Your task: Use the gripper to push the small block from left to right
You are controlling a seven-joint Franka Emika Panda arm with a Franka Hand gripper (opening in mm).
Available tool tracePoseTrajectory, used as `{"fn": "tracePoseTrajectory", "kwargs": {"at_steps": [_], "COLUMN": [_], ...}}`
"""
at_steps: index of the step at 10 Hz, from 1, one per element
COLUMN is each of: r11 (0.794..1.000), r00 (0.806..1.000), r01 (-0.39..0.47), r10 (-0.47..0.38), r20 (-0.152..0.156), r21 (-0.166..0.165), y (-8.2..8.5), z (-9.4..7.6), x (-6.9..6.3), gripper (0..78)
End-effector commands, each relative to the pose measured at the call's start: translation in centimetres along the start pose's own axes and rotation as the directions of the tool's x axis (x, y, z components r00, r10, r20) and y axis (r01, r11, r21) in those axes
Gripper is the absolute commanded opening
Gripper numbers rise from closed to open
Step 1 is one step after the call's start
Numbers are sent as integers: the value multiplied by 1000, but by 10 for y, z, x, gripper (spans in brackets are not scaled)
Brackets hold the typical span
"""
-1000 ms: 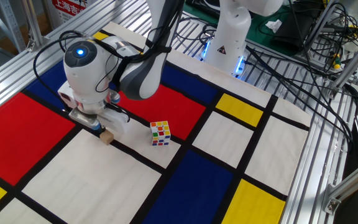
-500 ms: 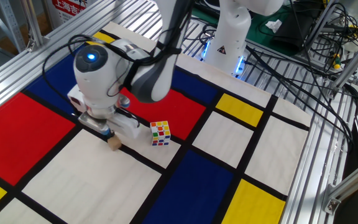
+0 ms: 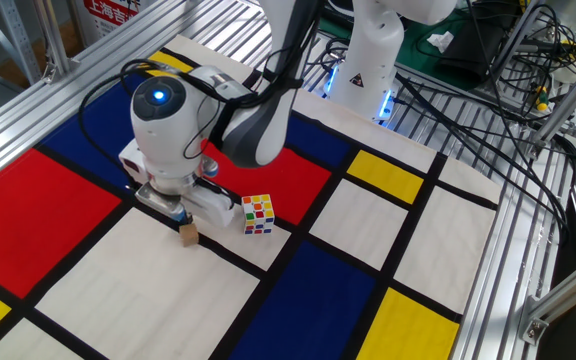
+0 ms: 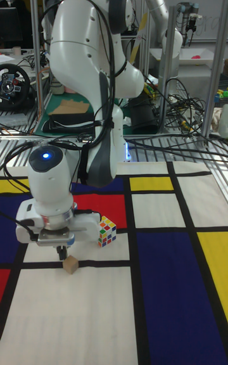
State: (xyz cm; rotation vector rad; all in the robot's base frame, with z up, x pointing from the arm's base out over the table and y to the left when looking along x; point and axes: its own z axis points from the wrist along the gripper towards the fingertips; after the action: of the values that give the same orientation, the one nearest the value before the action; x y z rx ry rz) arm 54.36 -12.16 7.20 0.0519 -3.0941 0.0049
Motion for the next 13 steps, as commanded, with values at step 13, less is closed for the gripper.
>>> {"fn": "tracePoseTrajectory", "kwargs": {"at_steps": [13], "r11": [999], "r00": [999], "r01": [-32], "r10": [32], "r20": [23], "r21": [29], "y": [7], "z": [1], "x": [-19], "gripper": [0]}}
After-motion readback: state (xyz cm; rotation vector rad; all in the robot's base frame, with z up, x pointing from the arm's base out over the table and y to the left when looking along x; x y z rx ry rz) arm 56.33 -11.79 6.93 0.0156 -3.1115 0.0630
